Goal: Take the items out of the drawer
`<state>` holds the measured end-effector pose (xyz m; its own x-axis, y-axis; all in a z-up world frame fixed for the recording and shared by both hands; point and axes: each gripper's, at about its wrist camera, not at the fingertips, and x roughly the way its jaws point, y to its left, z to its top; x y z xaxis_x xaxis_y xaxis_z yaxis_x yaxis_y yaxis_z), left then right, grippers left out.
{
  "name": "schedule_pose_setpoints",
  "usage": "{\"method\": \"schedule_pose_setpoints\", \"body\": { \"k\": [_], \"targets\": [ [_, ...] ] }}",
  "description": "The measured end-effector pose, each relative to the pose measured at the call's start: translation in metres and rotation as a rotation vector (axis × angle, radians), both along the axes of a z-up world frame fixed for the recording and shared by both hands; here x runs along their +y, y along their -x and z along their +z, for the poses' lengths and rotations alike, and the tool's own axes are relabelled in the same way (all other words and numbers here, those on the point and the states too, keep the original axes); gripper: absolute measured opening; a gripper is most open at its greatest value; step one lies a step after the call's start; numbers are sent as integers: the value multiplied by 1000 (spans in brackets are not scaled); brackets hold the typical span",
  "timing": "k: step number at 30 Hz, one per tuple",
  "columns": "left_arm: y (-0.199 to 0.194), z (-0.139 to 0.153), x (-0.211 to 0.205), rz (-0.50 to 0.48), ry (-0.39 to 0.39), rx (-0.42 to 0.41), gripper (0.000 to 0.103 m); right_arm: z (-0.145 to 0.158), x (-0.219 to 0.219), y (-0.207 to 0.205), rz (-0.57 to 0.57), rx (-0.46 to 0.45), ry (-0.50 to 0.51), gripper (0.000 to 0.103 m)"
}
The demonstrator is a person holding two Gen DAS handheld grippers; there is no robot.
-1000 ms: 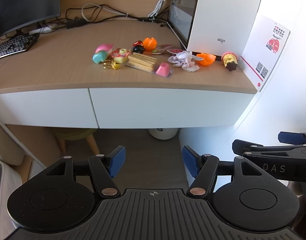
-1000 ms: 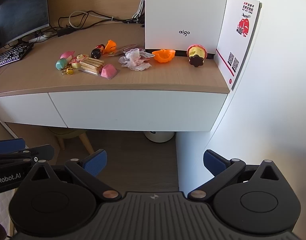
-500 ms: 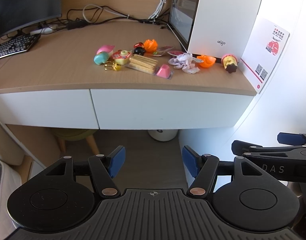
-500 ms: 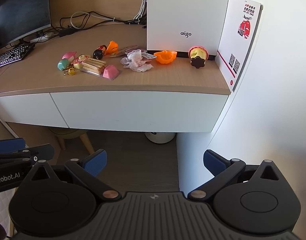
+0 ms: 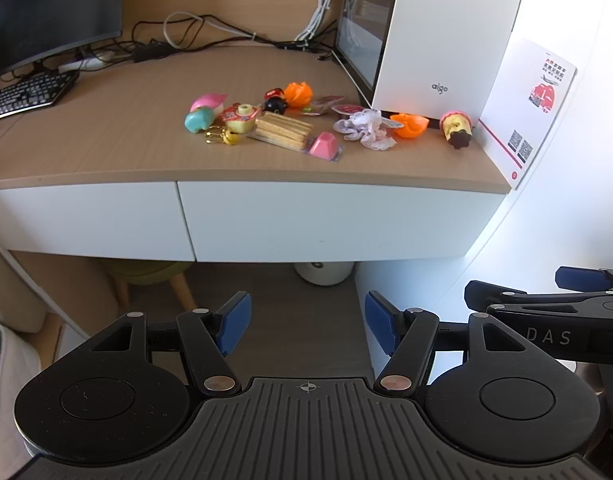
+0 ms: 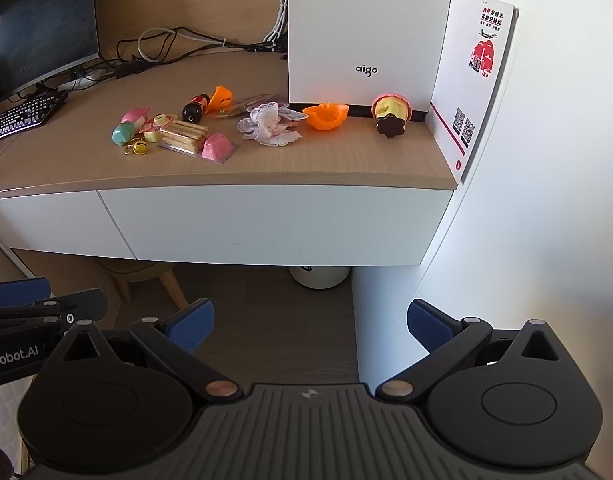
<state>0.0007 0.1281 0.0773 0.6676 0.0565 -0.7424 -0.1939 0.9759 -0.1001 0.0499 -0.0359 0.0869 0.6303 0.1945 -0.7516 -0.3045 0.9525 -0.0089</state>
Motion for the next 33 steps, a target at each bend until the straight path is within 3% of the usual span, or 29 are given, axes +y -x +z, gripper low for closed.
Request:
{"method": "schedule_pose_setpoints", "body": {
  "k": [33],
  "targets": [
    [-9,-4,-5,-3,10,4,68,-2,-4,-4,-13,7,1,103]
  ]
}}
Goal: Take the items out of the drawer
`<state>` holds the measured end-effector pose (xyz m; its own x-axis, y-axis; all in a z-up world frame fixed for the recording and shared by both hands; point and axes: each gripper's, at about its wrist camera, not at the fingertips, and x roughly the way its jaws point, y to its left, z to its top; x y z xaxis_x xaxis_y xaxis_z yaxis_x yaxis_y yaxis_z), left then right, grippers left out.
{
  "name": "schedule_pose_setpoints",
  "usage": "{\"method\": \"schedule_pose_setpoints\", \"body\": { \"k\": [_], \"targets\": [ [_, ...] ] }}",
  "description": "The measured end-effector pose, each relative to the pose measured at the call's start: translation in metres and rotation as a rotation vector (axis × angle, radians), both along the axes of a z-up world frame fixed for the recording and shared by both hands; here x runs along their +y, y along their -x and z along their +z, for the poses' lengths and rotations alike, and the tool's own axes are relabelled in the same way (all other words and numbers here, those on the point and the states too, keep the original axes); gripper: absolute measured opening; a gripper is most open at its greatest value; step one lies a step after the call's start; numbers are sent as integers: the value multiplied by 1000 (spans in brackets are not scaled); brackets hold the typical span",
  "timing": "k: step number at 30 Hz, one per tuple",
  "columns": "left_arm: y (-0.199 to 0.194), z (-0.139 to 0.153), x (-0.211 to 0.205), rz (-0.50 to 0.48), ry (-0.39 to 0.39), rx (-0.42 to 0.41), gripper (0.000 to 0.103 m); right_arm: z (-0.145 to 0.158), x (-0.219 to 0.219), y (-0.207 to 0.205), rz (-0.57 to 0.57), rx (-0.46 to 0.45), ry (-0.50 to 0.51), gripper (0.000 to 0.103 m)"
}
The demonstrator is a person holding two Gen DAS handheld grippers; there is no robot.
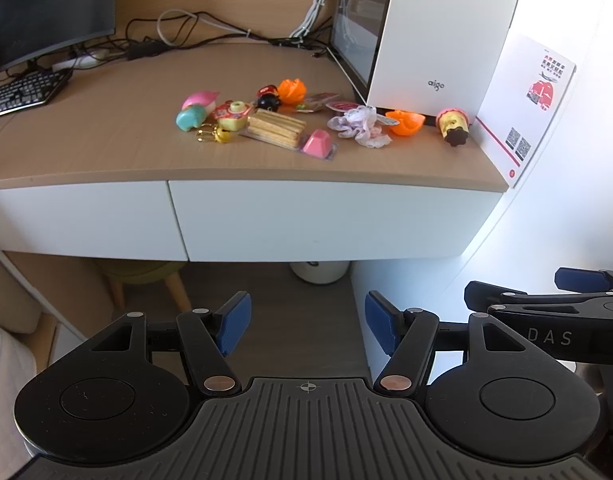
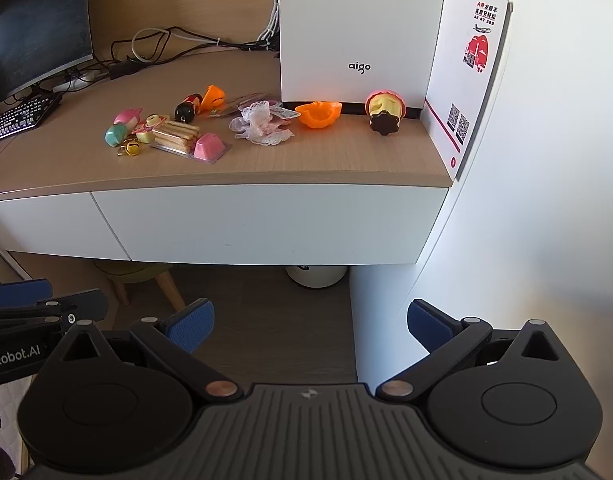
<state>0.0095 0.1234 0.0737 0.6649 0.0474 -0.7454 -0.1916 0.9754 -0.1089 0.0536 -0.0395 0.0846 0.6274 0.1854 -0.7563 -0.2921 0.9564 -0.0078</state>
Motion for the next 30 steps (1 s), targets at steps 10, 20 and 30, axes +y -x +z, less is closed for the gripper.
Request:
{"method": "schedule_pose_setpoints", "body": {
  "k": [10,20,30],
  "targets": [
    [1,0,1,-1,2,1,68,-1,0,1,-1,2,0,103],
    [1,-1,1,-1,2,1,68,-2,-1,0,-2,9,-3,103],
    [2,-2,1,0,3,2,68,-1,-2,0,-7,9,-5,103]
  ]
}}
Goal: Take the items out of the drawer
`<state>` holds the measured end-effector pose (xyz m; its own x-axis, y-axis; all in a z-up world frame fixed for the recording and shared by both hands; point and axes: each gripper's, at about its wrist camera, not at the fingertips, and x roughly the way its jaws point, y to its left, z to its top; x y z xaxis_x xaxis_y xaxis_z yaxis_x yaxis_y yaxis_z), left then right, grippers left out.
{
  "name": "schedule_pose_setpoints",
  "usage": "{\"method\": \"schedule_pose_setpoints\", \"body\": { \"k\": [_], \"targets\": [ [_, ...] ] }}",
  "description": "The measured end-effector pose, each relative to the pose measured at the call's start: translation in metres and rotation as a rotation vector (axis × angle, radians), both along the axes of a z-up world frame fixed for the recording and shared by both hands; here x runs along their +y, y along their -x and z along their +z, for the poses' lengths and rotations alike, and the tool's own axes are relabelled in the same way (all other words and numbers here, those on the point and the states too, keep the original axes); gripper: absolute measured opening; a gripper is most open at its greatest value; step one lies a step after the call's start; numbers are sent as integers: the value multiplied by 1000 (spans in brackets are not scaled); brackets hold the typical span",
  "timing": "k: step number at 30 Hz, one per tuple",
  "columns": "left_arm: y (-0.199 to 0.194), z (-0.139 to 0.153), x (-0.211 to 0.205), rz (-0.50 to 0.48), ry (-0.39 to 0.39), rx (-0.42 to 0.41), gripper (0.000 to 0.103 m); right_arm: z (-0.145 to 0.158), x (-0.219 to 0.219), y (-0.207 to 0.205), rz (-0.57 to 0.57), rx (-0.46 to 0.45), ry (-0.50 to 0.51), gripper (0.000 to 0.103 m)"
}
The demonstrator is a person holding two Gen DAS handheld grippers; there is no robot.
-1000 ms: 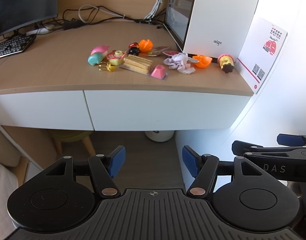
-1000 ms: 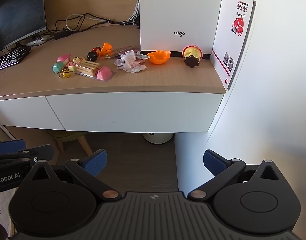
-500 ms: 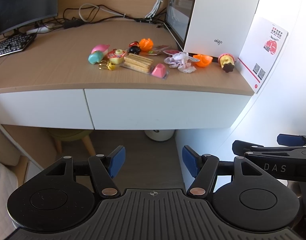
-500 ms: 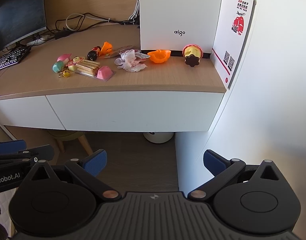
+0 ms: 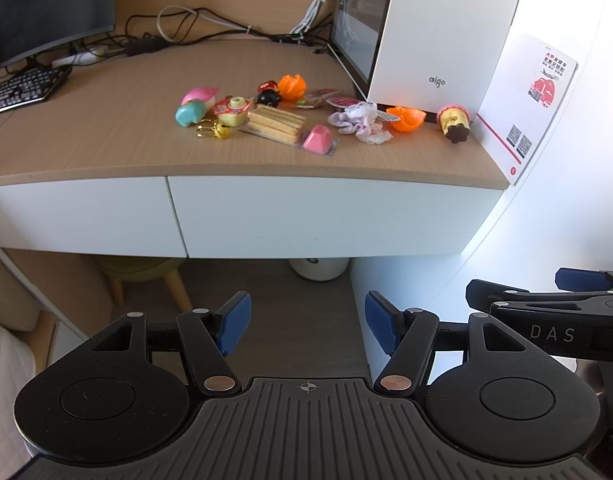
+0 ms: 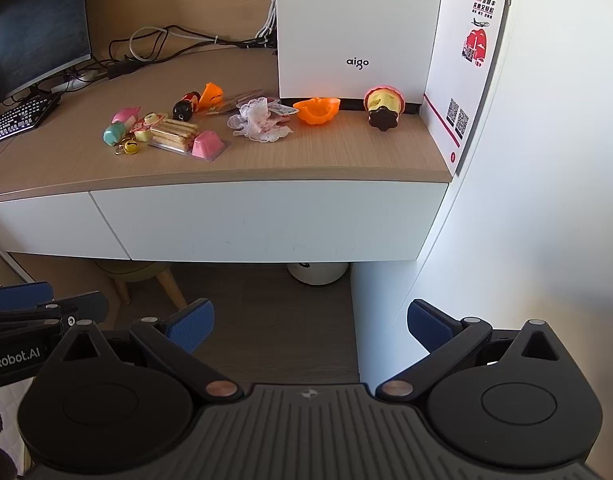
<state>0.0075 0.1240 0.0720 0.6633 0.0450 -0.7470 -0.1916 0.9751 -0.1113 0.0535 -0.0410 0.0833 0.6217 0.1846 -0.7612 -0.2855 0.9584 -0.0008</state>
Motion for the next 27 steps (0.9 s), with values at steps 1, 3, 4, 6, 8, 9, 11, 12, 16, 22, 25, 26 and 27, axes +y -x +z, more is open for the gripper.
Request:
{"method": "schedule_pose_setpoints", "body": {
  "k": [1,3,4,6,8,9,11,12,16,22,25,26,27],
  "targets": [
    [0,0,0,0,0,0,68,0,0,0,0,0,0,103],
    [0,0,0,0,0,0,68,0,0,0,0,-1,0,103],
    [0,0,0,0,0,0,68,0,0,0,0,-1,0,103],
    [0,0,0,0,0,0,68,0,0,0,0,1,0,103],
    [0,0,1,0,0,0,68,0,0,0,-1,1,-1,103],
    [0,0,1,-1,0,0,68,0,0,-1,-1,1,0,103],
    [0,-1,1,-1,0,-1,68,0,0,-1,-1,3,-1,103],
    [0,-1,1,-1,0,-1,68,-1,-1,-1,-2,4,-2,103],
    [1,0,1,0,-1,-4,68,0,-1,-1,-5,4,-4,103],
    [2,-2,1,3,-1,1,68,0,0,0,-2,3,-4,103],
    [1,-1,2,3,1,3,68,-1,0,0,-6,7,-6,103],
    [1,-2,1,3,1,4,68,-1,0,0,-6,8,-6,103],
    [1,-1,2,3,1,4,68,-1,0,0,-6,8,-6,103]
  ]
}}
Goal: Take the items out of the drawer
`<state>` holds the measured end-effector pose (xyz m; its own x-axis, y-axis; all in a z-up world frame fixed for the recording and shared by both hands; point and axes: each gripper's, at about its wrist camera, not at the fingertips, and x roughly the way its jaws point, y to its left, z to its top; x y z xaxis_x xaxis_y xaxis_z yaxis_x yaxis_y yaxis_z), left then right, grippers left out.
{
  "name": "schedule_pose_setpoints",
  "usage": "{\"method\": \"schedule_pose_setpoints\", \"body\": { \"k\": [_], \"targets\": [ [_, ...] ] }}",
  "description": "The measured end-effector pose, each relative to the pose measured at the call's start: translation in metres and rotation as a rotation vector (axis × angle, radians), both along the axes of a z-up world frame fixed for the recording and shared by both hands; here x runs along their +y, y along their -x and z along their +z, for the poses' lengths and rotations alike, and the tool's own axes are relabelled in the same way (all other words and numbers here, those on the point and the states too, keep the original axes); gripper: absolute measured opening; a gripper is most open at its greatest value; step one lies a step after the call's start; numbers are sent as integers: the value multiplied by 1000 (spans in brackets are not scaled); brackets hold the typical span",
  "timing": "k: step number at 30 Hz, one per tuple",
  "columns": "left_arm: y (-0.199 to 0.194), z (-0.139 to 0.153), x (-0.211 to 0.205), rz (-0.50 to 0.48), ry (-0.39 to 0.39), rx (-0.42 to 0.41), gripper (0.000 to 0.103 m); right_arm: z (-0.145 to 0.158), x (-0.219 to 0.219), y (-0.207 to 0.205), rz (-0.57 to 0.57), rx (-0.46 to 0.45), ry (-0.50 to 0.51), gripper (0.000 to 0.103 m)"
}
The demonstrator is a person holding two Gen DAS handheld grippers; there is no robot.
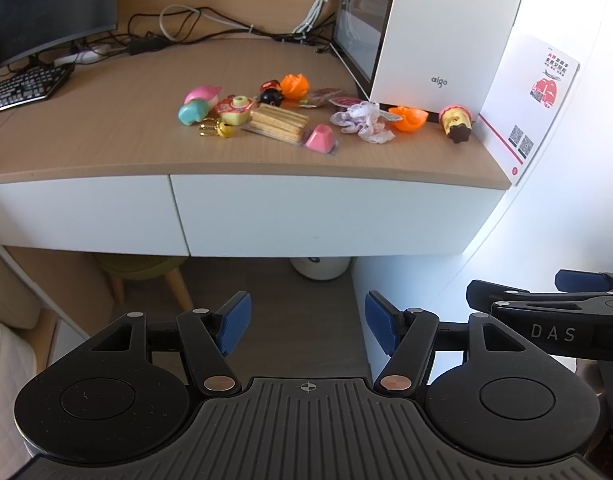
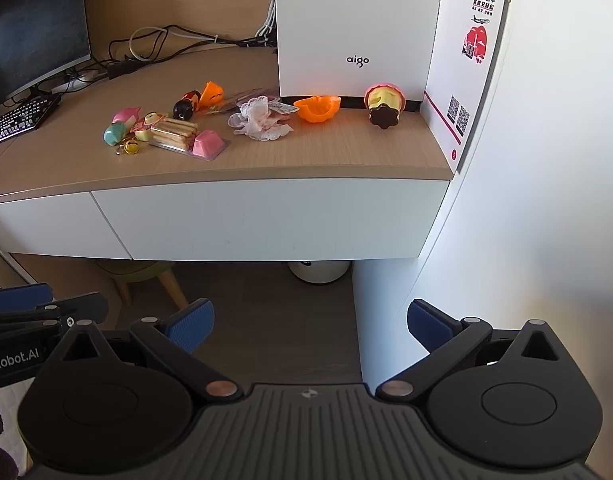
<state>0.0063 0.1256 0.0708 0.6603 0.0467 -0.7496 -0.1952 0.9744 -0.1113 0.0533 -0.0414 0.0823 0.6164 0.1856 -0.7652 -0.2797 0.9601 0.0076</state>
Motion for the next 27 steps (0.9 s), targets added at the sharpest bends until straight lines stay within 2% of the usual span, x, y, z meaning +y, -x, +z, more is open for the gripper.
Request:
{"method": "schedule_pose_setpoints", "body": {
  "k": [27],
  "targets": [
    [-11,-5,-4,-18,10,19,68,-5,-7,-7,-26,17,6,103]
  ]
}}
